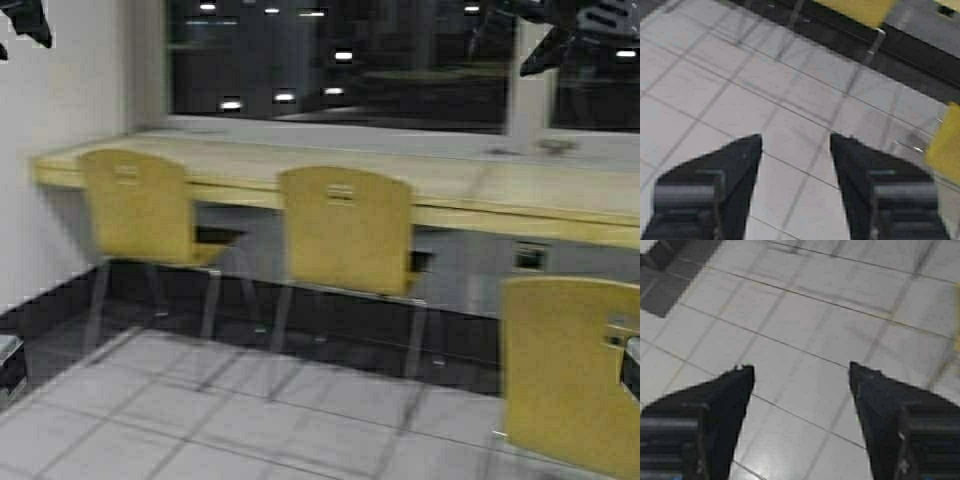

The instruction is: Push the chairs under the table

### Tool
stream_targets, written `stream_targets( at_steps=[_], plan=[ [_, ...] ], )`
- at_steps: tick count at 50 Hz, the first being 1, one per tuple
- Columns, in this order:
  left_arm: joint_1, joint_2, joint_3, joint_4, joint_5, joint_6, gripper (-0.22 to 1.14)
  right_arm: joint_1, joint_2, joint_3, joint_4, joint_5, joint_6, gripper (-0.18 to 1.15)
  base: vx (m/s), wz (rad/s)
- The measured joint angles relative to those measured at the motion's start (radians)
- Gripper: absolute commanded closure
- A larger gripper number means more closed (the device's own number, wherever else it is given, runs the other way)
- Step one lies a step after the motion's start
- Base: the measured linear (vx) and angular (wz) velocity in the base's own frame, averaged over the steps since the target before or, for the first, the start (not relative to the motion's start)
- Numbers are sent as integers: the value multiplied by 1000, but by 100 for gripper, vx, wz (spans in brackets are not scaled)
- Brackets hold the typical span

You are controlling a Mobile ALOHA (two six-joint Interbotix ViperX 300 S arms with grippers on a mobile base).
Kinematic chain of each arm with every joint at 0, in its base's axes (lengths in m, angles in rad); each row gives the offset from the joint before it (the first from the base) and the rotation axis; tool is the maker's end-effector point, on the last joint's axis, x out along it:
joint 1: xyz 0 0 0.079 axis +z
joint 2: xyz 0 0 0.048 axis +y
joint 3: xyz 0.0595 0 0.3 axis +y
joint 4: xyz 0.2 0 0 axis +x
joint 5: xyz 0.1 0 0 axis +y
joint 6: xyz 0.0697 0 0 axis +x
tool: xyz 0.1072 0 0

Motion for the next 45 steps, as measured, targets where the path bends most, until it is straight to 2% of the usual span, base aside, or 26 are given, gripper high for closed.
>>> stream_targets(
  at_steps=[19,45],
  plan=[
    [-2,2,9,-2,9,-15,9,-6,94,-26,0,6,9,5,-14,-50],
    [-3,94,12,-44,28,-114,9,-2,169,-37,54,64,71,5,-6,-26]
  ],
)
